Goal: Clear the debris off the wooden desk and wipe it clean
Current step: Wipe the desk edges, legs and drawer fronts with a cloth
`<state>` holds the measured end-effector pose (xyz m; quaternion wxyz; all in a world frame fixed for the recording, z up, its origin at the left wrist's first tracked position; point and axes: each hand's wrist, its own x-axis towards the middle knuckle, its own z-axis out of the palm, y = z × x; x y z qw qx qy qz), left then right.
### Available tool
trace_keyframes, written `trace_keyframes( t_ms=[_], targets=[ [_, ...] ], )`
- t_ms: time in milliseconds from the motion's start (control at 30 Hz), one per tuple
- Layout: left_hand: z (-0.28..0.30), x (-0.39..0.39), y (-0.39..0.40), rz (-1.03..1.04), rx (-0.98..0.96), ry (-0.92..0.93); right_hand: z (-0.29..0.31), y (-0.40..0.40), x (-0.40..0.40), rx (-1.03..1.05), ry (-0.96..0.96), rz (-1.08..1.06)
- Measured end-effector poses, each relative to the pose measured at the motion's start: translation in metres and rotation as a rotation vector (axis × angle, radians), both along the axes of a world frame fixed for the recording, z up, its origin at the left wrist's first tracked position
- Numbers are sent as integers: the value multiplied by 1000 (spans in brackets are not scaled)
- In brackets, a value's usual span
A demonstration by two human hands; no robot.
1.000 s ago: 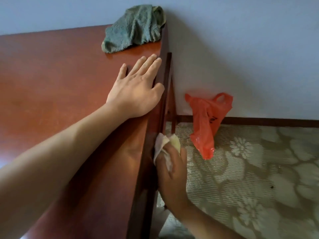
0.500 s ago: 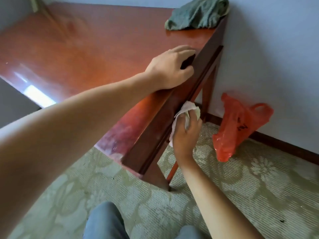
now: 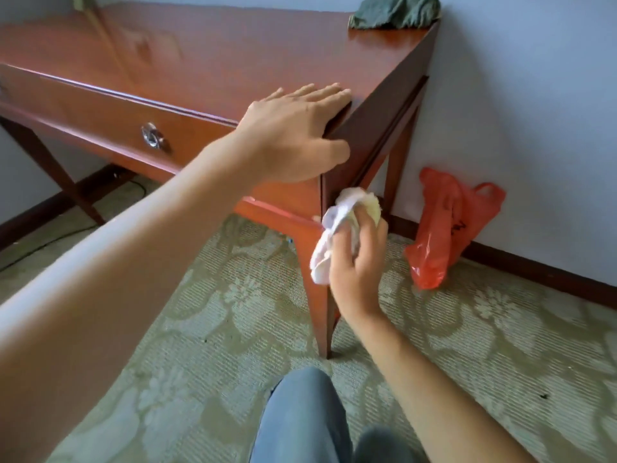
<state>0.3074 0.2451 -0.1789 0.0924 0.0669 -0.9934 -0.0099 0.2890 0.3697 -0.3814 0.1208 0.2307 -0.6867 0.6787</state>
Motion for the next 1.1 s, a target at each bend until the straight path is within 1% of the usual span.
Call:
trace_keyframes(
  t_ms=[100, 133, 200, 300, 367, 400, 433, 500, 567, 600, 633, 733, 800, 867, 967, 1000, 1100],
  targets=[
    [-8, 8, 3, -2, -25, 121, -10, 4, -23, 65, -279, 39],
    [-13, 12, 3, -15, -27, 168, -8, 7, -27, 90, -321, 52],
    [-24, 18, 3, -34, -22, 268, 6, 9, -25, 81, -284, 48],
    [-32, 19, 3, -38, -7, 354, 32, 7, -2, -21, -109, 29],
    [-35, 19, 3, -31, -14, 374, 27, 2, 5, -24, 6, -21],
    [-35, 19, 4, -28, -21, 392, 15, -1, 3, -14, 13, -58],
    [-37, 19, 5, -31, -32, 417, -3, -3, 2, 7, -41, -78],
    [-37, 17, 5, -58, -57, 477, -39, -2, 3, 81, -268, -54],
    [-45, 16, 5, -81, -90, 566, -82, 7, 6, 197, -493, 17],
    [-50, 14, 4, -88, -114, 636, -93, 9, 3, 227, -519, 41],
    [-55, 12, 4, -90, -141, 711, -96, 9, 1, 216, -477, 48],
    [-78, -3, 3, -45, -235, 974, -85, 4, -6, 98, -171, 11],
    [-89, -10, 4, -11, -261, 1091, -78, 1, -5, 61, -75, 4],
    [-94, -11, 4, -35, -238, 1111, -96, 2, -5, 104, -100, 11],
    [-99, -4, 9, -19, -207, 1082, -123, 10, -13, 193, -292, 99],
    [-101, -1, 14, -5, -200, 1071, -124, 13, -13, 185, -307, 114],
    [-115, 5, 32, 40, -202, 998, -106, 12, -6, 72, -160, 137]
  ],
)
